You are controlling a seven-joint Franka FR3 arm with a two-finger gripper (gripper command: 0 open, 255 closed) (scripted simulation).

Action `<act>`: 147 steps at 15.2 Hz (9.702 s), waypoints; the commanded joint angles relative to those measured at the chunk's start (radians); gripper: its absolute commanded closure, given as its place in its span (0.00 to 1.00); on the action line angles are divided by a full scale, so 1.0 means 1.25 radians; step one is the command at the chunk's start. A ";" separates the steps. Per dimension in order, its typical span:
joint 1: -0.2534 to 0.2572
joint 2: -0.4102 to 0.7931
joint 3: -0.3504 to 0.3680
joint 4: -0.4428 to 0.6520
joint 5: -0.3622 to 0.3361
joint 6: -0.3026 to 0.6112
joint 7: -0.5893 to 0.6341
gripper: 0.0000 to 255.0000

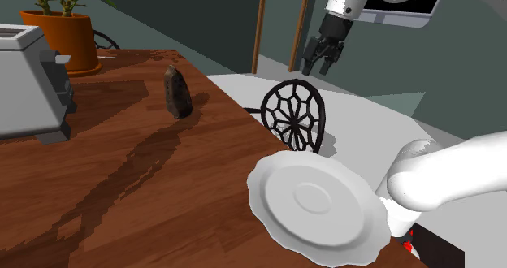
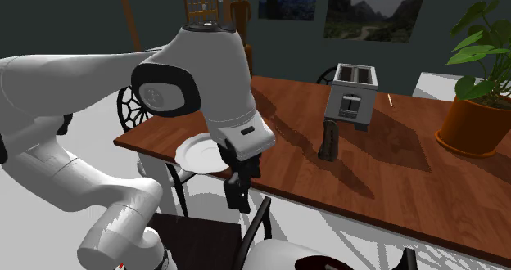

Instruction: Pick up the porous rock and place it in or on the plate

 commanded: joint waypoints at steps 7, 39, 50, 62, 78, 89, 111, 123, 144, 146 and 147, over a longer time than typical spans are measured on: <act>0.037 0.145 0.066 0.104 0.014 0.043 0.020 0.00; 0.225 0.868 0.316 0.815 -0.212 0.002 0.151 0.00; 0.222 0.865 0.315 0.794 -0.211 0.021 0.151 1.00; 0.233 0.884 0.316 0.865 -0.218 -0.032 0.148 1.00; 0.258 0.861 0.330 0.990 -0.221 -0.181 0.155 1.00; 0.228 0.488 0.340 0.577 -0.071 -0.116 0.187 1.00; 0.342 0.055 0.366 0.297 0.101 -0.243 0.302 1.00; 0.364 -0.012 0.376 0.118 0.126 -0.130 0.298 1.00; 0.372 -0.031 0.383 0.069 0.136 -0.099 0.300 0.00; 0.366 -0.012 0.378 0.136 0.128 -0.148 0.305 0.00; 0.363 -0.004 0.377 0.163 0.125 -0.167 0.307 0.00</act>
